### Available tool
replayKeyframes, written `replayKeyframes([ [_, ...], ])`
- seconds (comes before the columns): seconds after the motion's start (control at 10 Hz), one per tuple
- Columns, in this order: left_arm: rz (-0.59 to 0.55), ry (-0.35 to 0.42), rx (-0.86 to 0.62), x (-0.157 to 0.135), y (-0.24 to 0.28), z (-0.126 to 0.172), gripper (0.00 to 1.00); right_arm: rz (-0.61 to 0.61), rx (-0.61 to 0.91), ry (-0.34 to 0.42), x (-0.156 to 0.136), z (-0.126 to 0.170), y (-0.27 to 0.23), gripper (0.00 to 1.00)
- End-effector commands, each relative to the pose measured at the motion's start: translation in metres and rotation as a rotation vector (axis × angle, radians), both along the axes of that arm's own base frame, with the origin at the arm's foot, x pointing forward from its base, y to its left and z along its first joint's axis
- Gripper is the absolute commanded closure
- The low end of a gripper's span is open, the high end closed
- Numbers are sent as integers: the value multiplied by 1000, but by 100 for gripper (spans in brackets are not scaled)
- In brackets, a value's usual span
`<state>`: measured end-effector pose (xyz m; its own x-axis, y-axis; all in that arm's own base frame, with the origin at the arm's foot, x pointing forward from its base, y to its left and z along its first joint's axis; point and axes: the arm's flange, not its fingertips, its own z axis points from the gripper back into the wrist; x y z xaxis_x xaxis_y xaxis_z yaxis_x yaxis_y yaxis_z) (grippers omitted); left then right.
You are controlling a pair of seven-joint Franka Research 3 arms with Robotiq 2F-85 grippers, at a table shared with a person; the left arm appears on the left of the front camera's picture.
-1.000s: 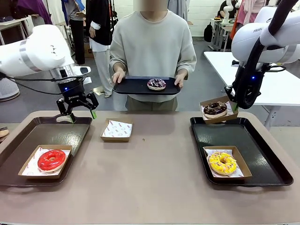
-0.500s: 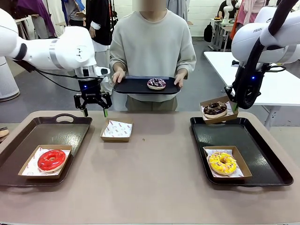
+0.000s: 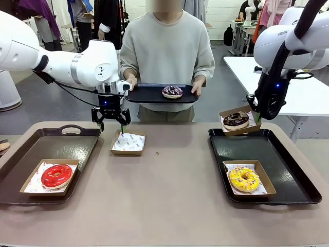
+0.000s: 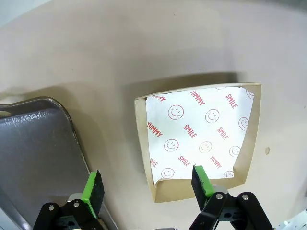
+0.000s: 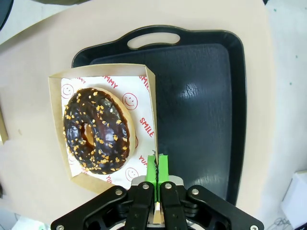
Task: Individually package the donuts and arrange them on the tray.
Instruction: Place the picked Paper togo box on the Handle tray while simultaneously picking up another Paper togo box from the table with the other hand.
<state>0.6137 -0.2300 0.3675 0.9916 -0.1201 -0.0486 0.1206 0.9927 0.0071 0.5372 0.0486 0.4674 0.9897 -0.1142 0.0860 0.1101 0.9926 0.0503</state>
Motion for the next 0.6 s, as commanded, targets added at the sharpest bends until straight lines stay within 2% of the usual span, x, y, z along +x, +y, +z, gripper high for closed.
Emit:
replayKeyframes([
  [0.0, 53, -32, 8, -6, -1, 4, 4, -2, 0, 0, -2, 1, -1, 99],
  [0.1, 0, 0, 0, 0, 0, 0, 4, -2, 0, 0, -2, 1, -1, 99],
  [0.5, 9, -3, -1, 0, -2, 0, 4, 0, 0, 0, 0, 0, 0, 99],
])
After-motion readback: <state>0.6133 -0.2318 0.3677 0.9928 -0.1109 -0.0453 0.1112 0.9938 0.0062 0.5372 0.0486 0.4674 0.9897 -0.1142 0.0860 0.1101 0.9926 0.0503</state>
